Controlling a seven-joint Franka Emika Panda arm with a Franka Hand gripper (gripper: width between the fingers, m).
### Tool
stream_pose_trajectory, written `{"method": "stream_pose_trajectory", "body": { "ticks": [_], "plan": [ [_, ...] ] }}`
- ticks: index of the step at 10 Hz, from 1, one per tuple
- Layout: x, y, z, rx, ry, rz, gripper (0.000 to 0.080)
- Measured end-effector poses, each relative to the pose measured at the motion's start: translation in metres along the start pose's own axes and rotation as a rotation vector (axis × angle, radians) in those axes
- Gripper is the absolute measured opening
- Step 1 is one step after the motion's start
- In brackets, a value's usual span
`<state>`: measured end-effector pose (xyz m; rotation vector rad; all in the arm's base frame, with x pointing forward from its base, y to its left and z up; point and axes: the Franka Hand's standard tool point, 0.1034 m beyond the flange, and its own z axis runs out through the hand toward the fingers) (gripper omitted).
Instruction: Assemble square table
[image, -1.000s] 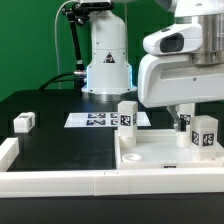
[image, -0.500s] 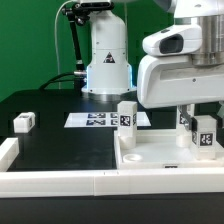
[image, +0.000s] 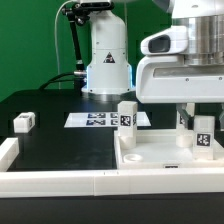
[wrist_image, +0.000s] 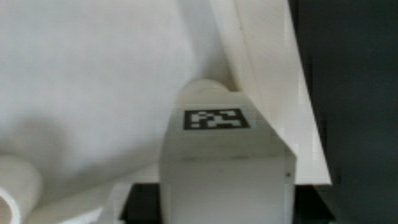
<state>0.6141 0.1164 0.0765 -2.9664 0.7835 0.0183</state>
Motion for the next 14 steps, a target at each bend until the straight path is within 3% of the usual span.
{"method": "stream_pose_trajectory", "body": {
  "ticks": [5, 10, 11, 12, 13, 14],
  "plan": [
    [-0.0001, 0.0011, -0.0004, -0.007, 0.000, 0.658, 0.0291],
    [0.0015, 0.0035, -0.0004, -0.009, -0.010, 0.768, 0.0292],
    [0.0014, 0.0034, -0.0004, -0.009, -0.011, 0.734, 0.0471],
    [0.0008, 0.0027, -0.0004, -0.008, -0.011, 0.687, 0.0588],
    [0.0004, 0.0023, -0.0004, -0.009, -0.011, 0.622, 0.0588],
    [-0.0005, 0.0015, -0.0007, -0.010, -0.012, 0.489, 0.0637]
  ]
}}
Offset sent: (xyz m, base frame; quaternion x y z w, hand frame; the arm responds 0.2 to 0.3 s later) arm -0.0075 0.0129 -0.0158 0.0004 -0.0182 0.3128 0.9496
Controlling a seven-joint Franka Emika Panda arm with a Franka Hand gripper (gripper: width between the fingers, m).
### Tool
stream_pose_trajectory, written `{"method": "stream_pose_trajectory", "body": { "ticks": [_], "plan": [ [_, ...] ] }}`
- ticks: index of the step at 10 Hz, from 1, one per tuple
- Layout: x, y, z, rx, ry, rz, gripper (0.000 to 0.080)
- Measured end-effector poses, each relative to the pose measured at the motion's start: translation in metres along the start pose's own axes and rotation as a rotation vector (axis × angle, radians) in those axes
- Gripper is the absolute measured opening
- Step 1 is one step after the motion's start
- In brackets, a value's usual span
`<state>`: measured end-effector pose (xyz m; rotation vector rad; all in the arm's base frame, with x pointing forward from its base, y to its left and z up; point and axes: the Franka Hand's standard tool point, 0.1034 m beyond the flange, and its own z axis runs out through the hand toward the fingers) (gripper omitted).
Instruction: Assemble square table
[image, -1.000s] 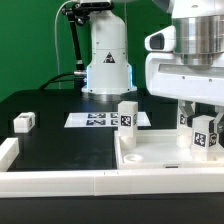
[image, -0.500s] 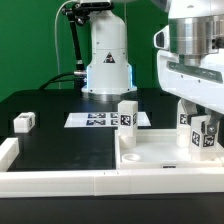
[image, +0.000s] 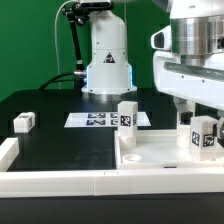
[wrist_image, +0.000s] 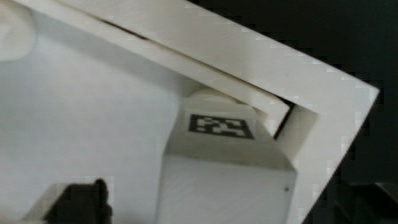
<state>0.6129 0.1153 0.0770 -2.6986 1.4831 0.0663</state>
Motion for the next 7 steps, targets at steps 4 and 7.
{"method": "stream_pose_trajectory", "body": {
  "ticks": [4, 7],
  "plan": [
    [-0.0028, -0.0020, 0.0001, 0.004, 0.001, -0.374, 0.0648],
    [-0.0059, -0.0022, 0.0008, -0.004, 0.001, -0.690, 0.0648]
  ]
}}
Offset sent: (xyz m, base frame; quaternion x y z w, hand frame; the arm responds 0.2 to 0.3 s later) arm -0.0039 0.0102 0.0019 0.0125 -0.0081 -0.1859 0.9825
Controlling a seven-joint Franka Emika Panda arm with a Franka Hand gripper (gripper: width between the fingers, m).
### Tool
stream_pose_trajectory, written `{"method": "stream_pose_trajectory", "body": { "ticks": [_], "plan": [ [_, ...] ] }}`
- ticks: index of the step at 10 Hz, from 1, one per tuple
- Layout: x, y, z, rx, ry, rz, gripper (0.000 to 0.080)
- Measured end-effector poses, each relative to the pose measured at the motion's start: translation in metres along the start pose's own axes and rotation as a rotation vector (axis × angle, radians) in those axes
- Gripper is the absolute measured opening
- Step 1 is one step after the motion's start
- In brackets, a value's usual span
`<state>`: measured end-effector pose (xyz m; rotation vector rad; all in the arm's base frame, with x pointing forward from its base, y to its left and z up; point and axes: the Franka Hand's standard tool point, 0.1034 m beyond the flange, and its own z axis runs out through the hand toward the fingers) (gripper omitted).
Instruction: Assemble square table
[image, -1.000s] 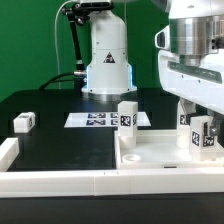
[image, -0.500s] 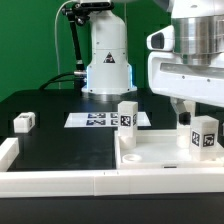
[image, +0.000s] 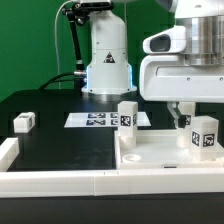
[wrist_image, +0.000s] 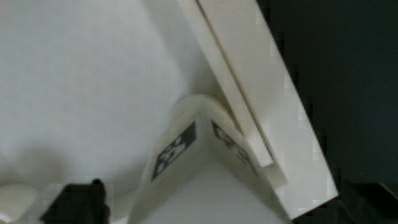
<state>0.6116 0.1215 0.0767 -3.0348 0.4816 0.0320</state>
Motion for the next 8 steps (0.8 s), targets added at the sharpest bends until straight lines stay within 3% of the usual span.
{"method": "stream_pose_trajectory", "body": {
  "ticks": [6, 8],
  "plan": [
    [0.0020, 0.0023, 0.0006, -0.001, 0.014, -0.384, 0.0648],
    [0.0021, 0.0029, 0.0011, -0.002, 0.013, -0.393, 0.0606]
  ]
}}
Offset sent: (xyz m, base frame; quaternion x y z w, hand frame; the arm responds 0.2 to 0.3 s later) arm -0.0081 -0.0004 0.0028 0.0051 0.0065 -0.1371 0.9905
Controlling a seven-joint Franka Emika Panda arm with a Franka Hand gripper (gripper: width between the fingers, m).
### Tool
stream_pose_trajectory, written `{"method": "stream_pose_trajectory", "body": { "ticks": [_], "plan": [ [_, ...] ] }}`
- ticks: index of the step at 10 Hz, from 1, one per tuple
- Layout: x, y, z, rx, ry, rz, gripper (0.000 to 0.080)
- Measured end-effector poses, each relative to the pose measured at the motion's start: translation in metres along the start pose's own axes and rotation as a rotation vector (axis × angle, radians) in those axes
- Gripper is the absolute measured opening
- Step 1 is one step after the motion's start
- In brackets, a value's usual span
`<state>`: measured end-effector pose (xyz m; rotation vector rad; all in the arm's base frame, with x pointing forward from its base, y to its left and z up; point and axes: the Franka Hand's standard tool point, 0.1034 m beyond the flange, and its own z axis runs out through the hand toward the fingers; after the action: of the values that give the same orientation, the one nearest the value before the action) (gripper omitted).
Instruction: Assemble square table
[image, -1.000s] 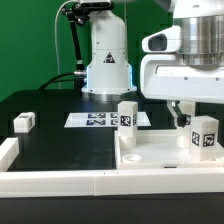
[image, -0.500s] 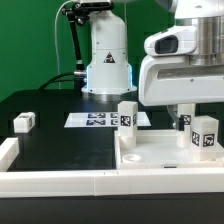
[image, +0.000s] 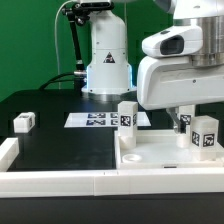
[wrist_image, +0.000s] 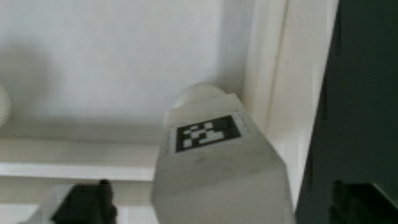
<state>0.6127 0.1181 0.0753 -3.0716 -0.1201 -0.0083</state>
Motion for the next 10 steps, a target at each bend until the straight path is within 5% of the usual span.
{"method": "stream_pose_trajectory", "body": {
  "ticks": [2, 5, 8, 10],
  "plan": [
    [0.000, 0.000, 0.000, 0.000, 0.000, 0.002, 0.0316],
    [0.000, 0.001, 0.000, 0.001, 0.000, 0.064, 0.0290],
    [0.004, 0.008, -0.001, -0.005, 0.000, 0.424, 0.0290],
    [0.002, 0.020, -0.001, -0.037, 0.009, 0.668, 0.0296]
  ]
}}
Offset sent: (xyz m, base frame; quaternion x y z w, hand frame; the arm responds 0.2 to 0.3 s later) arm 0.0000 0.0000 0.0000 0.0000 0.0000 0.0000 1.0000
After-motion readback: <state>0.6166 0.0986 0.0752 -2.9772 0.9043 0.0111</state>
